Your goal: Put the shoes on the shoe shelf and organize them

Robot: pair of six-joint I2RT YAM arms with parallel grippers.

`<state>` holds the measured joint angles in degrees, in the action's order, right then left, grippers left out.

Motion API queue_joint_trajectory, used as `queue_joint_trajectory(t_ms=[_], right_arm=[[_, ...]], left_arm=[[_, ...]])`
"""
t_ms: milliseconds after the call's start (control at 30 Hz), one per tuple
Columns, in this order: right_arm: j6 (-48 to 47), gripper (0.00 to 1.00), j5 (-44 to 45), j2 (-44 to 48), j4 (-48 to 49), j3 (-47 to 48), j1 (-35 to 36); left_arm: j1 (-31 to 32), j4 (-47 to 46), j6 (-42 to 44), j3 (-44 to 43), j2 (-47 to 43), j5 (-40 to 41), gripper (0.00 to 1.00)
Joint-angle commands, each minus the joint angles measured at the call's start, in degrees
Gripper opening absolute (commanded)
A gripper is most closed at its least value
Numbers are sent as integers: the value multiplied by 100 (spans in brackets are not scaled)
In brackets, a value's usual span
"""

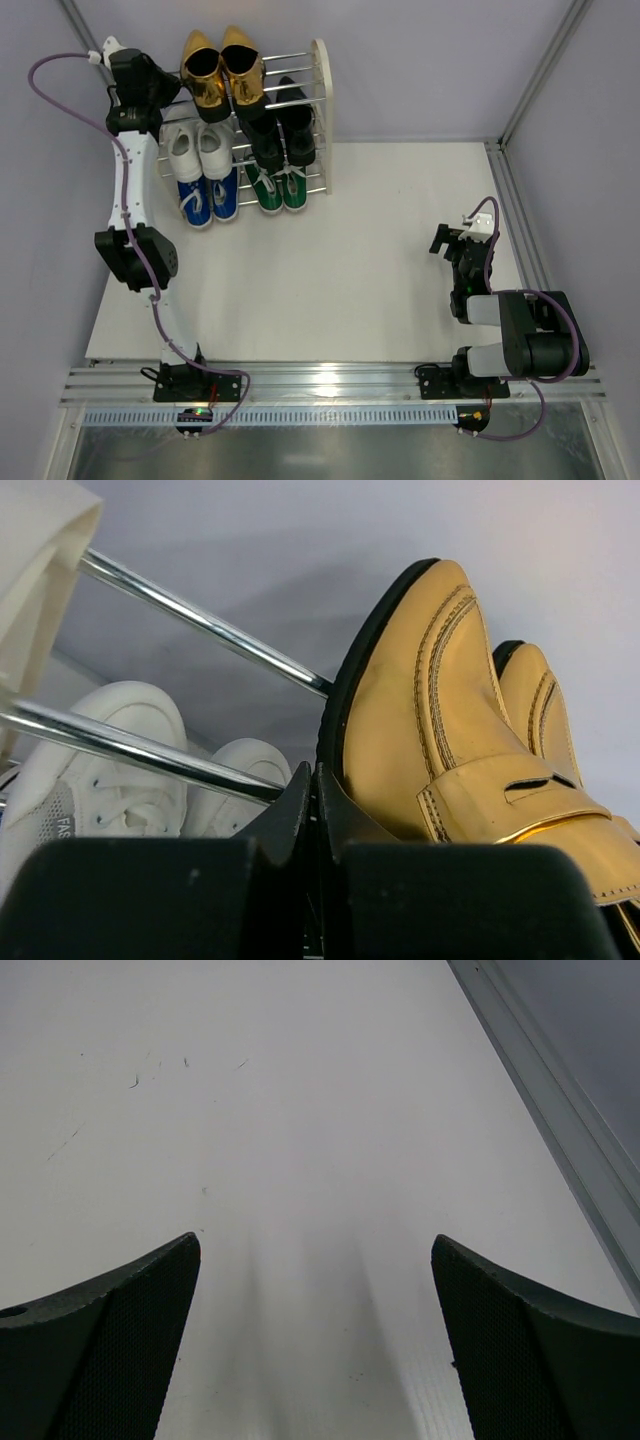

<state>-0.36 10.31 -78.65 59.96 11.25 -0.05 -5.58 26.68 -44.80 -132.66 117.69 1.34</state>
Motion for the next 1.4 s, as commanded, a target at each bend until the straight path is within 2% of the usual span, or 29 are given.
queue_joint_trajectory(t_ms=[0, 200, 467, 567, 667, 700, 767, 800, 900, 967, 1100, 1367], right_arm=[[-34, 97, -11, 43, 437, 36, 5], [-34, 97, -11, 52, 437, 27, 5], [-34, 97, -2, 43, 437, 36, 5], [-34, 97, -2, 43, 437, 36, 5], [-43, 97, -11, 43, 437, 27, 5], [-34, 97, -20, 43, 428, 36, 5], [-34, 97, -2, 43, 437, 27, 5], [-34, 97, -11, 52, 437, 36, 5], [-34, 97, -2, 52, 437, 36, 5], [-34, 98, -11, 52, 446, 27, 5], [-43, 97, -11, 43, 437, 36, 5], [-34, 97, -11, 52, 437, 27, 5]], left_arm=[[84, -628, -100, -137, 35, -1284, 0], [84, -515, -73, -269, 79, -1488, 0], [93, -664, 629, 100, -966, -242, 2], [171, -392, 998, 91, -1449, 224, 4], [373, 196, 1271, 380, -2090, 410, 14], [470, 354, 1245, 938, -2292, 367, 29], [775, 321, 1254, 1670, -3098, 200, 51], [900, 286, 1245, 2126, -3416, 147, 71], [1419, 110, 1350, 3838, -4533, 120, 99], [1760, 48, 1386, 4369, -5295, 112, 100], [2175, 425, 1605, 5047, -6167, -28, 100], [2395, 1629, 1913, 5637, -6776, -714, 100]])
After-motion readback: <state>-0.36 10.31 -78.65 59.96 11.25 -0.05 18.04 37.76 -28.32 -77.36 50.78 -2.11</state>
